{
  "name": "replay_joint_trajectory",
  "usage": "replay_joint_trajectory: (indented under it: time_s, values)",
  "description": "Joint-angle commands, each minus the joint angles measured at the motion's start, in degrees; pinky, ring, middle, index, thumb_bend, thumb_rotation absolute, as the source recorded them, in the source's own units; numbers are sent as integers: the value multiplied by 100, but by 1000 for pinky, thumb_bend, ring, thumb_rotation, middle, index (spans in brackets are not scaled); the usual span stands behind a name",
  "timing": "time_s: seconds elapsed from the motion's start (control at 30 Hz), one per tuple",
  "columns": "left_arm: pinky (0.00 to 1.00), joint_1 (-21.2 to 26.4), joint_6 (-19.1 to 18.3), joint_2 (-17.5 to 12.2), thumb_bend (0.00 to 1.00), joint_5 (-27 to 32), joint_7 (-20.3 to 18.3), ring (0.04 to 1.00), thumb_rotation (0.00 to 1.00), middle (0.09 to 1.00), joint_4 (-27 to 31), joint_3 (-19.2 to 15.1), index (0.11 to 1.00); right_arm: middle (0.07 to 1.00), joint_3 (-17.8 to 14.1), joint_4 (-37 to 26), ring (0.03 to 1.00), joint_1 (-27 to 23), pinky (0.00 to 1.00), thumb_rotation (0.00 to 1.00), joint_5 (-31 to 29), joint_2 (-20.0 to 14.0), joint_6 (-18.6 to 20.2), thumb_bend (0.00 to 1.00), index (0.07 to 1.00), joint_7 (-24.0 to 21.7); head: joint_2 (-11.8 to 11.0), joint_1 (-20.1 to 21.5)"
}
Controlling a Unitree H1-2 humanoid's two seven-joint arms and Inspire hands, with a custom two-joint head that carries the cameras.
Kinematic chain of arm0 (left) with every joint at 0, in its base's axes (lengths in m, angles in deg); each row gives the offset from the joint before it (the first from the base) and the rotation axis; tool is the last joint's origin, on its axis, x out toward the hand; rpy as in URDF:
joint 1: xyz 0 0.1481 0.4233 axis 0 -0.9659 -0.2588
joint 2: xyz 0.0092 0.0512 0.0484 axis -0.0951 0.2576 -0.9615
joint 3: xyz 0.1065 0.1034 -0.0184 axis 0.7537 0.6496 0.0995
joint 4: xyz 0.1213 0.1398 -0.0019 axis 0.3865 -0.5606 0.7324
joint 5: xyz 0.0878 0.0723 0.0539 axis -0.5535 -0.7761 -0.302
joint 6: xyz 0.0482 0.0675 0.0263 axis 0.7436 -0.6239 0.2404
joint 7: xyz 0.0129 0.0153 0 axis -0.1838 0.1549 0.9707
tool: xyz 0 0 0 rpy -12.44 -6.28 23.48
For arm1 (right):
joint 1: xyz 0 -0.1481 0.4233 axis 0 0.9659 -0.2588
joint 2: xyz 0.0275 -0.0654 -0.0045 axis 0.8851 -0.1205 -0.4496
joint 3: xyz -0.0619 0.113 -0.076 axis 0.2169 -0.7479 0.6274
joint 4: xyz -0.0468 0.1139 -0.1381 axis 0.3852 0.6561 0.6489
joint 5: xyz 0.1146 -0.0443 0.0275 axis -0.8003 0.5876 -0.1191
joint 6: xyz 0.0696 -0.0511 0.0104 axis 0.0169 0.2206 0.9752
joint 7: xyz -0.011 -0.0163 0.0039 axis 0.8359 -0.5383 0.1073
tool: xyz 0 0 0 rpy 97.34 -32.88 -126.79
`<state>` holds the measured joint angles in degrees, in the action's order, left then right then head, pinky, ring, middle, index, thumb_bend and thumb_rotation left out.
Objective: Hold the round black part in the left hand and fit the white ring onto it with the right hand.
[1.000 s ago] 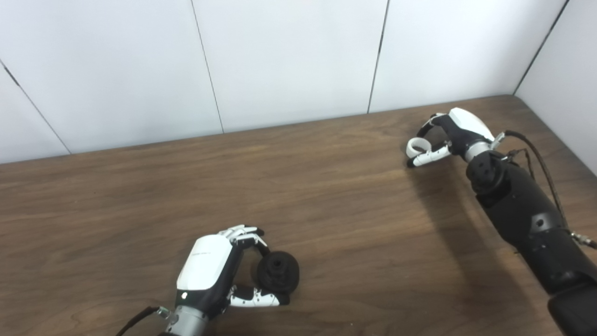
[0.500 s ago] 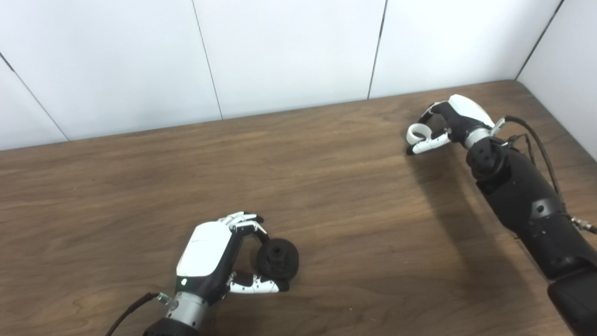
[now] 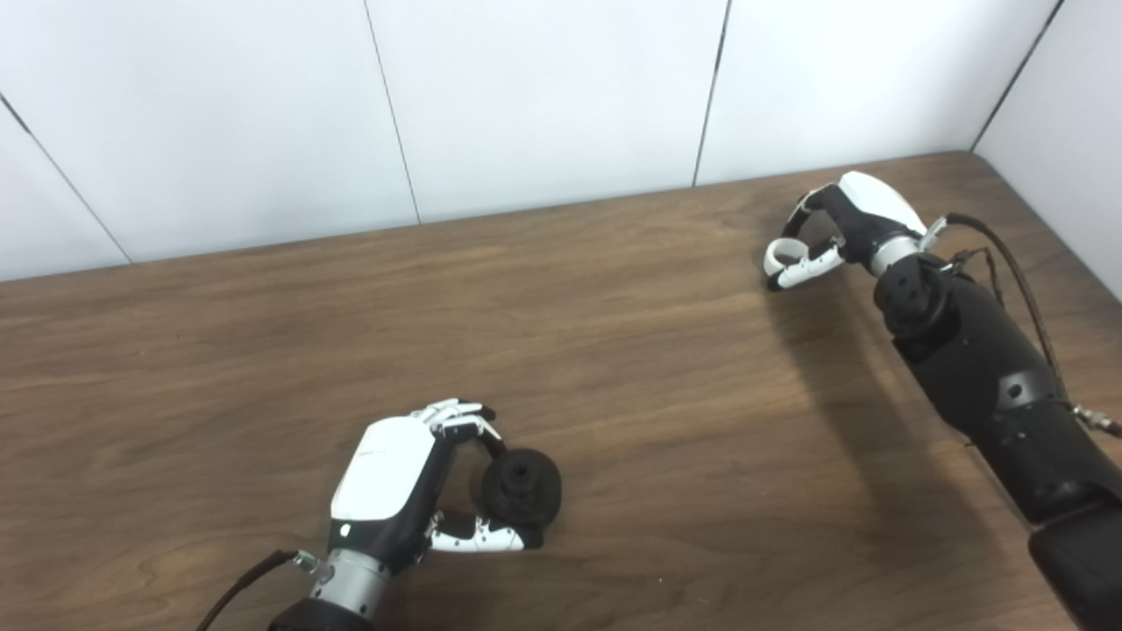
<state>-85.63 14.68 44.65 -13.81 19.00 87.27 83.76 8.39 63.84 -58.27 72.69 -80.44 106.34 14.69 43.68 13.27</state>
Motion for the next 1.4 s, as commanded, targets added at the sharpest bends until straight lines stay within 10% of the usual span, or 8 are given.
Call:
replay_joint_trajectory:
  time_s: [0.0, 0.43, 0.83, 1.37]
  values:
    - [787, -79, -54, -87, 517, -22, -145, 839, 44, 780, 35, 2, 488, 841, -34, -28, 941, -189, 905, 137, 88, -127, -122, 524, 486, 189, 3, -8]
    - [799, -81, -139, -48, 517, -74, -259, 843, 46, 784, 116, 0, 488, 840, 32, -618, 949, -29, 885, 138, 157, -275, -204, 523, 486, 6, 67, -92]
    - [811, -65, -178, 100, 517, -231, -270, 843, 46, 784, 86, 75, 488, 847, 398, -2945, 945, 164, 932, 141, 461, -451, 82, 524, 486, -1393, 135, -441]
    - [834, 22, -409, 281, 517, -489, -398, 842, 47, 787, 142, 248, 489, 850, 723, -4829, 948, 178, 882, 145, 362, 126, 363, 523, 484, -2971, 299, -869]
